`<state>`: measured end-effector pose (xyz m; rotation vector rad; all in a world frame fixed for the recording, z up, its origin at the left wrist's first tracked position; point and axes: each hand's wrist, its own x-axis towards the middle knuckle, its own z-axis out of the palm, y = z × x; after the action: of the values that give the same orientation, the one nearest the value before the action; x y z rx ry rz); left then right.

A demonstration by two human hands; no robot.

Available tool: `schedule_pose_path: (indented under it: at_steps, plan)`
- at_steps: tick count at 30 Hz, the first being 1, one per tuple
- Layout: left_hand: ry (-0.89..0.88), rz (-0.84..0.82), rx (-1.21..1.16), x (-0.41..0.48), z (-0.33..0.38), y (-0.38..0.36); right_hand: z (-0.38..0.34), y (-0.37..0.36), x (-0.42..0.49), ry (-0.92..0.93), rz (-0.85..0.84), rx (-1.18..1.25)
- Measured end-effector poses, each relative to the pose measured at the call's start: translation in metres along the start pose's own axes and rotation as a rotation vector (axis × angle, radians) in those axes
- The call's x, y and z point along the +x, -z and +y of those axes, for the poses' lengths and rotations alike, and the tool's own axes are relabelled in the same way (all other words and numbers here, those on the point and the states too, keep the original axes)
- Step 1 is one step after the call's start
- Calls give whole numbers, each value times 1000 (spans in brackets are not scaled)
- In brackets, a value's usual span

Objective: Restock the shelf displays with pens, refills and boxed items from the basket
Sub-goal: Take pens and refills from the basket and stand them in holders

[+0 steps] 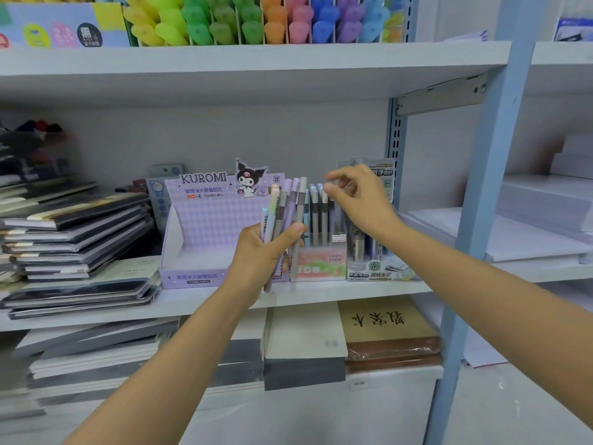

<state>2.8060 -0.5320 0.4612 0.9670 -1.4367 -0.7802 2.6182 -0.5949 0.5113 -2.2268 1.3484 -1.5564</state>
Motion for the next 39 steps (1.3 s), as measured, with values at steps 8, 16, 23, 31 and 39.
schedule_pose_path:
  at_steps: [8, 16, 23, 31, 39]
  plan:
    - [-47, -3, 1, -1, 5, -15, -28, 4, -14, -124, -222, 564]
    - [-59, 53, -14, -1, 5, -9, -13, 29, 3, -169, 94, 635]
    - [-62, 48, -49, -2, 6, -9, 9, 27, 4, -70, 120, 301]
    - [-43, 84, -104, -5, 5, -10, 15, 17, 2, 30, 17, 85]
    - [-45, 92, -99, -6, 3, -9, 11, 12, 1, 17, -38, 87]
